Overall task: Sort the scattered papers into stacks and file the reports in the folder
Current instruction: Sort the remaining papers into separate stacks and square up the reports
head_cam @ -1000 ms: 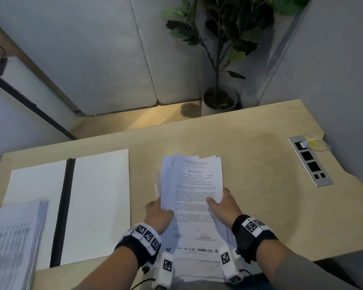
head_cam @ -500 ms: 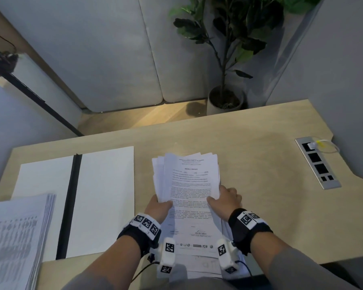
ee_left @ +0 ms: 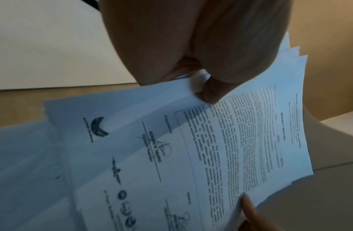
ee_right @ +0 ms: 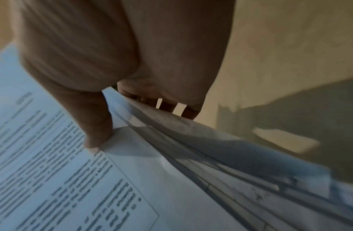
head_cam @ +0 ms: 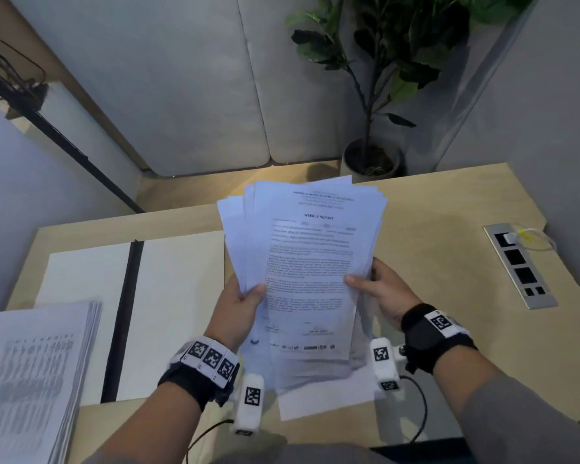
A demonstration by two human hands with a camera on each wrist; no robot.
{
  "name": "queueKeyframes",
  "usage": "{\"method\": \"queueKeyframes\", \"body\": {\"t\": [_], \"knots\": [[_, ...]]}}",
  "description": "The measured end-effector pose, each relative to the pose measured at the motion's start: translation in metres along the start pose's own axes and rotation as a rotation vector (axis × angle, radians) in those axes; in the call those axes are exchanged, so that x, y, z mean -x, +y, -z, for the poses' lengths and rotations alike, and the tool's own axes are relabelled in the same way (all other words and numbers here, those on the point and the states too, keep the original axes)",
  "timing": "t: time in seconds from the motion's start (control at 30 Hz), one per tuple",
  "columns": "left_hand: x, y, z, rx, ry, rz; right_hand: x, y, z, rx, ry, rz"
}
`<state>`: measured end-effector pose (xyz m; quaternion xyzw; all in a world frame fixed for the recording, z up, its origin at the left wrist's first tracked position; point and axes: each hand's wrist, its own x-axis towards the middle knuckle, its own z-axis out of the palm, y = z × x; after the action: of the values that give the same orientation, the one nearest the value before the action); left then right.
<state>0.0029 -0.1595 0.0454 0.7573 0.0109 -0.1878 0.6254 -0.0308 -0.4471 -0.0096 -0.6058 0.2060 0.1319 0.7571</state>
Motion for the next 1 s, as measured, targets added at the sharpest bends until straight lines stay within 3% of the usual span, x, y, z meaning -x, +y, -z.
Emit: {"method": "queueKeyframes", "body": {"t": [0.1, 0.2, 0.43, 0.57, 0.73, 0.8, 0.87, 1.0], "knots": [[-0.005, 0.021, 0.008, -0.003, 0.109, -0.115, 0.005, -0.038, -0.012, 0.067, 0.105, 0.15], [-0.009, 0.042, 0.014, -0.012, 0.195, -0.242, 0.019, -0.071, -0.034, 0.041, 0.098, 0.286], [0.006, 0.036, 0.015, 0.084, 0.255, -0.175, 0.067, -0.083, -0.064, 0.053, 0.114, 0.387], [0.014, 0.006, 0.019, 0.08, 0.086, -0.013, 0.067, -0.053, -0.045, 0.162, 0.102, 0.22], [0.002, -0.055, -0.016, -0.235, -0.048, 0.375, 0.023, 0.024, -0.022, 0.641, 0.025, -0.148], [-0.006, -0.074, -0.029, -0.301, -0.05, 0.496, 0.013, 0.043, -0.027, 0.81, 0.055, -0.286], [-0.012, -0.082, -0.042, -0.388, -0.019, 0.531, 0.009, 0.052, -0.035, 0.941, 0.209, -0.407], [-0.016, -0.081, -0.059, -0.387, 0.106, 0.593, 0.007, 0.058, -0.053, 0.93, 0.298, -0.435]]}}
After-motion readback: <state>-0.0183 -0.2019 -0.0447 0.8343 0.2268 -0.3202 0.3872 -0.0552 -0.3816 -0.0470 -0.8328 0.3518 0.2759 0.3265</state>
